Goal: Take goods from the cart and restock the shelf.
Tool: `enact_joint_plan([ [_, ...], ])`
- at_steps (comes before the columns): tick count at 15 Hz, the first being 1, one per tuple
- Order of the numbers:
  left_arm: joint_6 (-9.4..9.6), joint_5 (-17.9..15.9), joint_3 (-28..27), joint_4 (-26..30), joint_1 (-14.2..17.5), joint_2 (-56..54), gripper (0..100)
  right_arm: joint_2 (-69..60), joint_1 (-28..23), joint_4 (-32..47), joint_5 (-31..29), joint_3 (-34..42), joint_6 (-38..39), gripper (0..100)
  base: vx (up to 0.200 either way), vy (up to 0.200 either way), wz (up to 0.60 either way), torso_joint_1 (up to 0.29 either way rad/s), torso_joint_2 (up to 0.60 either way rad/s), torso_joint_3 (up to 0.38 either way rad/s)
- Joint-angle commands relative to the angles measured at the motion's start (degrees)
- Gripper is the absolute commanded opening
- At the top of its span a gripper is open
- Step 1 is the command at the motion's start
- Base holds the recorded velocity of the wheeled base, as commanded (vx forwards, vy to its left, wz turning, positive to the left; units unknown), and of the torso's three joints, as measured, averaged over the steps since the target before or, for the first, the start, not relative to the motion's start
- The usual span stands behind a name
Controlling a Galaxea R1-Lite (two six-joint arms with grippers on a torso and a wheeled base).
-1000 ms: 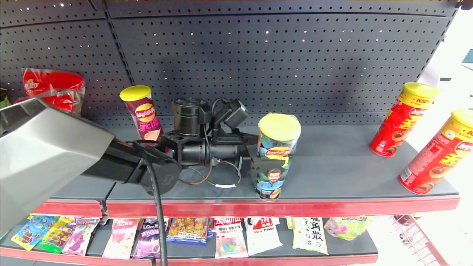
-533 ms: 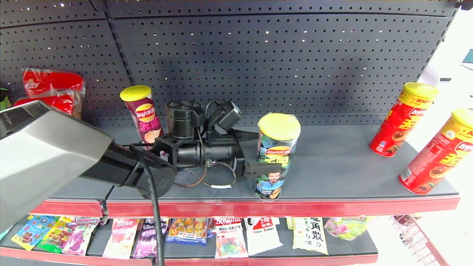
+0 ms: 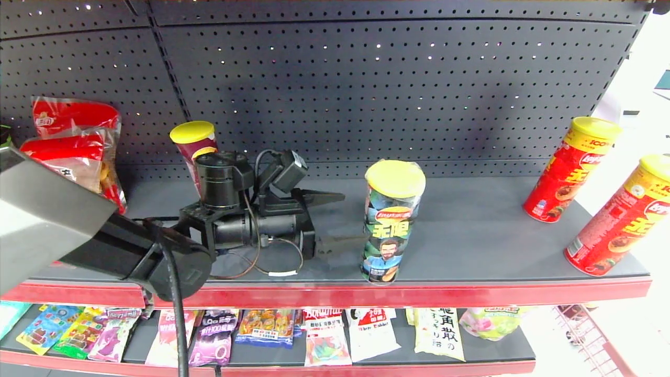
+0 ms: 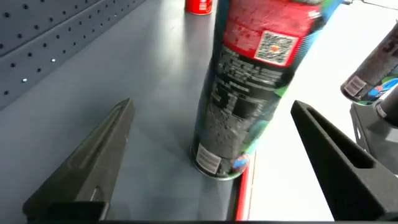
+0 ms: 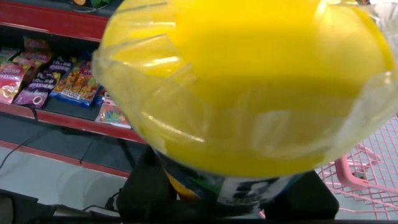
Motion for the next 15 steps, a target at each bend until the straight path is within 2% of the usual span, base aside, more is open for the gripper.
enact_joint_plan([
  [1,-0.21,0.01,4.0,0.13,0.34,-4.51,100,0.09,0.04,-0.01,0.06,0.11,-0.03,0,0.0,0.0,0.0,0.0,0.0,0.0],
  [3,-1.09,0.1,9.18,0.13,0.61,-8.73,100,0.09,0.04,-0.01,0.06,0.11,-0.03,0,0.0,0.0,0.0,0.0,0.0,0.0],
  [4,-1.7,5.99,16.48,0.57,0.52,-15.5,100,0.09,0.04,-0.01,0.24,0.28,-0.03,0,0.0,0.0,0.0,0.0,0.0,0.0],
  [6,-3.29,21.28,22.8,0.92,0.25,-22.97,100,0.09,0.12,0.08,0.41,0.28,-0.03,0,0.0,0.0,0.0,0.0,0.0,0.0],
  [8,-4.69,29.81,26.85,1.18,0.43,-30.35,100,0.09,0.12,0.08,0.41,0.02,-0.03,0,0.0,0.0,0.0,0.0,0.0,0.0],
  [9,-4.52,35.61,28.08,1.71,0.69,-33.25,100,0.18,0.12,0.08,0.24,-0.24,-0.03,0,0.0,0.0,0.0,0.0,0.0,0.0],
  [10,-3.81,45.98,28.52,3.03,0.61,-35.8,100,0.18,0.12,0.08,0.06,-0.33,-0.03,0,0.0,0.0,0.0,0.0,0.0,0.0],
  [11,-1.62,60.57,28.52,4.96,0.61,-37.91,100,0.53,0.12,0.35,-0.38,-0.59,-0.12,0,0.0,0.0,0.0,0.0,0.0,0.0],
  [12,-1.0,70.94,28.69,6.45,0.61,-39.76,100,0.97,-0.14,0.35,-1.61,-0.77,-0.12,0,0.0,0.0,0.0,0.0,0.0,0.0],
  [13,-1.26,75.34,29.66,7.25,0.61,-41.69,100,2.2,-0.32,-0.01,-3.9,-0.95,-0.21,0,0.0,0.0,0.0,0.0,0.0,0.0],
  [15,-1.44,75.34,32.91,7.51,0.61,-47.23,100,3.69,0.91,-0.01,-3.46,-1.3,-0.3,0,0.0,0.0,0.0,0.0,0.0,0.0],
])
